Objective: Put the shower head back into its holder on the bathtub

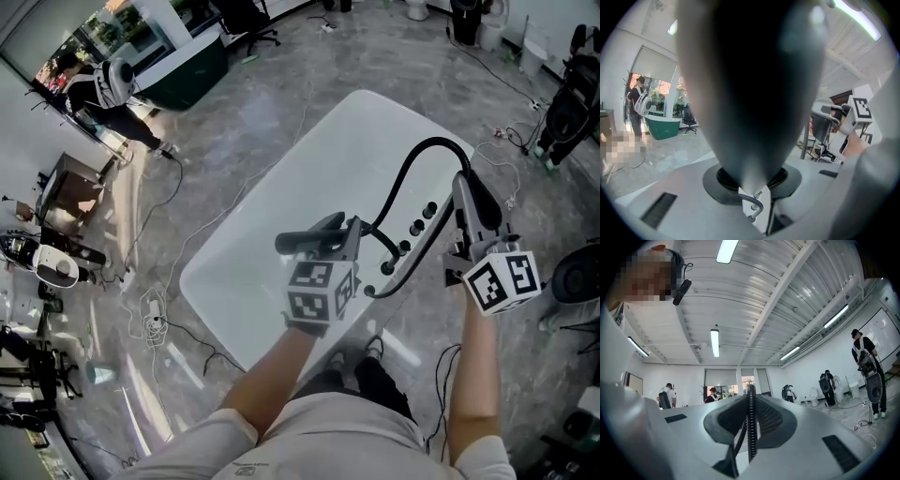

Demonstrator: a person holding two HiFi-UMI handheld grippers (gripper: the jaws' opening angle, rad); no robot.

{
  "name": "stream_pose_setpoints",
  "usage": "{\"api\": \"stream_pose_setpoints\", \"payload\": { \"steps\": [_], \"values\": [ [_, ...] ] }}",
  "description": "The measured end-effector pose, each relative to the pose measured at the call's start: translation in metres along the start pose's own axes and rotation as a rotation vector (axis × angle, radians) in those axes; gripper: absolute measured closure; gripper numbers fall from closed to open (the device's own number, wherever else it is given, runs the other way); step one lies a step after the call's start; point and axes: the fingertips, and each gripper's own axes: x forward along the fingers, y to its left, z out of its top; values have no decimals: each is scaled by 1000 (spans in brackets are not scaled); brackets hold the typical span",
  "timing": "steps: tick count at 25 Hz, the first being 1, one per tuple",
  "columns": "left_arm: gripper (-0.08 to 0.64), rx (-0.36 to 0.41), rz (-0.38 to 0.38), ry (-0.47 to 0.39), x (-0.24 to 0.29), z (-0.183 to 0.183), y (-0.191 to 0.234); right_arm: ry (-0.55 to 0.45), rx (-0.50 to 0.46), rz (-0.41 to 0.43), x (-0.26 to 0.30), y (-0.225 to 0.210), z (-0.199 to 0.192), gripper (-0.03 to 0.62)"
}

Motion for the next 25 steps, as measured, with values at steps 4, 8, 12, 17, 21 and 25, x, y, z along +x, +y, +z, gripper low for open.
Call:
{"api": "stream_pose_setpoints", "payload": {
  "steps": [4, 8, 12, 17, 21, 25],
  "values": [
    [462, 3, 47, -44, -1, 13, 9, -28, -64, 57, 27, 14, 8, 529],
    [462, -7, 79, -48, 0, 4, 15, -6, -194, 125, 44, 35, -6, 529],
    [462, -21, 94, -11, 1, -20, 19, 70, -344, 162, 33, 43, -38, 529],
    [462, -24, 79, -2, 6, -30, 18, 50, -476, 115, 27, 35, -29, 529],
    [462, -4, 81, -8, 13, -24, 10, 27, -506, 128, 39, 38, -22, 529],
    [462, 9, 116, 0, 10, -22, 15, 22, -461, 157, 59, 48, -30, 529]
  ]
}}
